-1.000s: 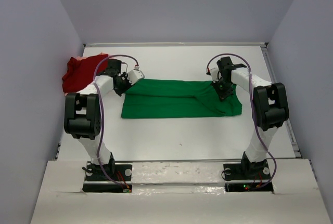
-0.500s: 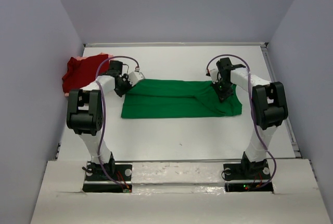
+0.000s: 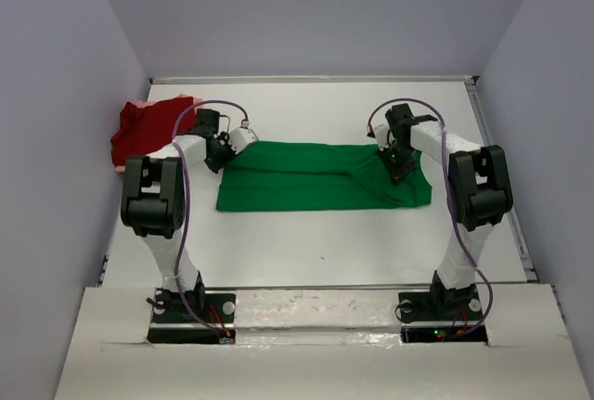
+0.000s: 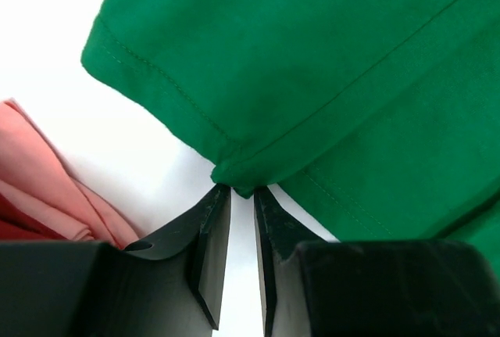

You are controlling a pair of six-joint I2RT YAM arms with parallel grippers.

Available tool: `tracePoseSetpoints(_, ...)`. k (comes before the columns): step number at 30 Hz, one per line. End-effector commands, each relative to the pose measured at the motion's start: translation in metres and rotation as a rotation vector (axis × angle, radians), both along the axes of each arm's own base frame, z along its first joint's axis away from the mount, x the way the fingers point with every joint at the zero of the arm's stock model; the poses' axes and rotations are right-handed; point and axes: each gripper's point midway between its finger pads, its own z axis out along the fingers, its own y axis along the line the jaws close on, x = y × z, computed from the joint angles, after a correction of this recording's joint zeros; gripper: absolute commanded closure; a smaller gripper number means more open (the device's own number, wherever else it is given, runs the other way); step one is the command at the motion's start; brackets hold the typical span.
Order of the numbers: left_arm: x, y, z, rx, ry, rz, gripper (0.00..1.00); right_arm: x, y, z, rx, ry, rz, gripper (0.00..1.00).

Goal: Fold and stack the t-shirts
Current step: Smooth out the rectangle-folded T-shirt at the center of the board.

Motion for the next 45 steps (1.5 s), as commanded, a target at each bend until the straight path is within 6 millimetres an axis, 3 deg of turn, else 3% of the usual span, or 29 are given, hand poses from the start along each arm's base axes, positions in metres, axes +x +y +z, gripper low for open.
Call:
tracePoseSetpoints(1, 0.009, 0.001, 0.004, -0.005, -0.024, 0.006, 0.69, 0.010, 0.000, 0.012, -0.004, -0.037, 0.006, 1.00)
tracePoseSetpoints(3, 0.010, 0.001, 0.004, -0.005, -0.024, 0.007, 0.75, 0.011, 0.000, 0.012, -0.004, -0.037, 0.006, 1.00)
tracePoseSetpoints(4, 0.010, 0.001, 0.004, -0.005, -0.025, 0.008, 0.88, 0.011, 0.000, 0.012, -0.004, -0.037, 0.006, 1.00)
tracePoseSetpoints(6, 0.011, 0.003, 0.004, -0.002, -0.027, 0.019, 1.00, 0.010, 0.000, 0.011, -0.008, -0.033, 0.006, 1.00)
tracePoseSetpoints(13, 0.016, 0.002, 0.025, -0.011, -0.066, 0.029, 1.00, 0.011, -0.002, 0.014, -0.015, -0.039, 0.007, 1.00)
tracePoseSetpoints(19, 0.018, -0.003, 0.078, -0.043, -0.143, 0.014, 1.00, 0.012, -0.001, 0.017, -0.011, -0.048, 0.006, 1.00)
tracePoseSetpoints(25, 0.011, 0.003, 0.106, -0.004, -0.181, 0.000, 1.00, 0.013, 0.001, 0.022, 0.002, -0.058, 0.006, 1.00)
tracePoseSetpoints(28, 0.007, 0.007, 0.105, 0.015, -0.178, 0.002, 1.00, 0.014, 0.001, 0.022, -0.001, -0.060, 0.006, 1.00)
tracePoseSetpoints(36, -0.005, 0.009, 0.076, 0.031, -0.100, -0.004, 1.00, 0.011, 0.000, 0.019, -0.002, -0.048, 0.009, 1.00)
tracePoseSetpoints(45, -0.017, 0.000, 0.055, 0.025, -0.042, -0.038, 1.00, 0.011, -0.001, 0.016, -0.011, -0.034, 0.009, 1.00)
